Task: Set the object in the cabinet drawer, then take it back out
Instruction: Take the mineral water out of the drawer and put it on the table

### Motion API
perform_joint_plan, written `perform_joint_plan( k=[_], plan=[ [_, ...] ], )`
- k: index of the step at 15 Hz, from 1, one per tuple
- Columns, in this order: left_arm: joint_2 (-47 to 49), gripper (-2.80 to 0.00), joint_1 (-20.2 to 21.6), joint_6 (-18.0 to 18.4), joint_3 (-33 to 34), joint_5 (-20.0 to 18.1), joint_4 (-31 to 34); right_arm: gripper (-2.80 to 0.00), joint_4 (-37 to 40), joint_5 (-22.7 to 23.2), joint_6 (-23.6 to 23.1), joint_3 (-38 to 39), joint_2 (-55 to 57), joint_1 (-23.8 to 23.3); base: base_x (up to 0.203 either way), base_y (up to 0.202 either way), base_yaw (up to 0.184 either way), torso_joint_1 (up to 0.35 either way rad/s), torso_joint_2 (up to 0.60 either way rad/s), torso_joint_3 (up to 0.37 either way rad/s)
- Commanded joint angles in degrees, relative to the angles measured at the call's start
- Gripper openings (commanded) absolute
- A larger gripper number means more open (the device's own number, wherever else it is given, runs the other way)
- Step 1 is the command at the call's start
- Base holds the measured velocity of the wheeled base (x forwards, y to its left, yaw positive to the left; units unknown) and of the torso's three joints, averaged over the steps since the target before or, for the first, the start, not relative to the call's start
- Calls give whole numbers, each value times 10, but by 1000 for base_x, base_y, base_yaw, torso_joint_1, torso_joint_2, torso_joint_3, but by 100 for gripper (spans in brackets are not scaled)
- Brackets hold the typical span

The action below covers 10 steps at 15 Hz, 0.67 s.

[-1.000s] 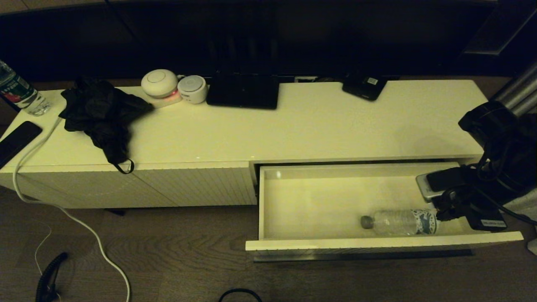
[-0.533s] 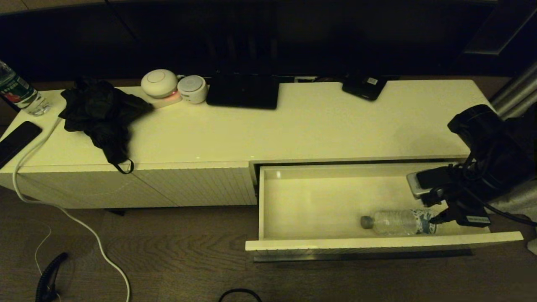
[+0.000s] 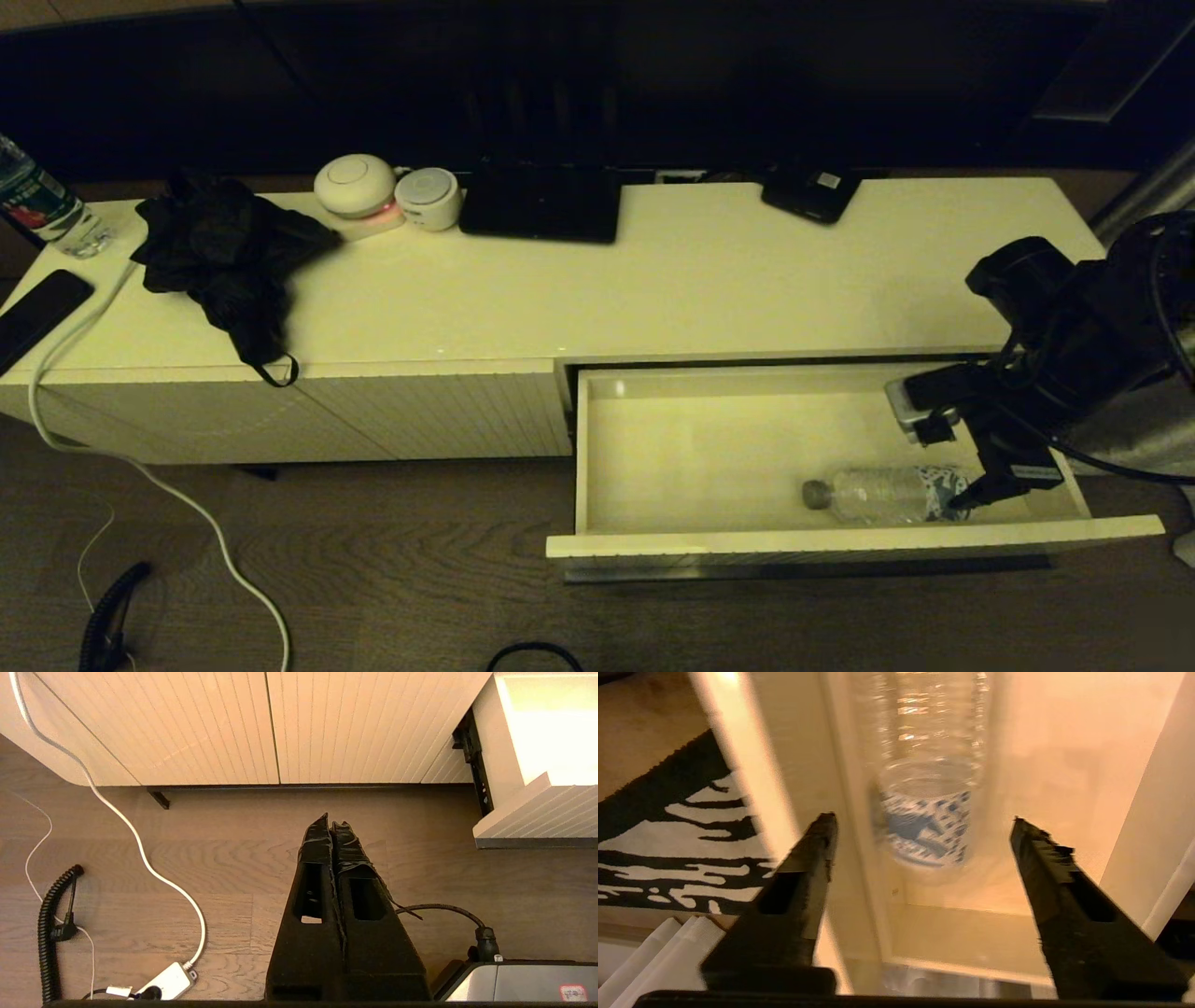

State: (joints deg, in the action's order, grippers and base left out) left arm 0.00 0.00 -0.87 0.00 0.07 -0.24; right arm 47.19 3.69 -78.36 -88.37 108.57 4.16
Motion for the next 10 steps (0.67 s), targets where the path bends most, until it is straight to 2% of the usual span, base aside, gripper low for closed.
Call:
perform_joint_plan(
  k=[1,10],
  plan=[
    [-1,-280,0,0,0,0,0,0,3,1,-4,-26,37,-1,0,0,0,0,0,0],
    [-1,-280,0,0,1,0,0,0,22,0,-4,-67,71,-5,0,0,0,0,0,0]
  ],
)
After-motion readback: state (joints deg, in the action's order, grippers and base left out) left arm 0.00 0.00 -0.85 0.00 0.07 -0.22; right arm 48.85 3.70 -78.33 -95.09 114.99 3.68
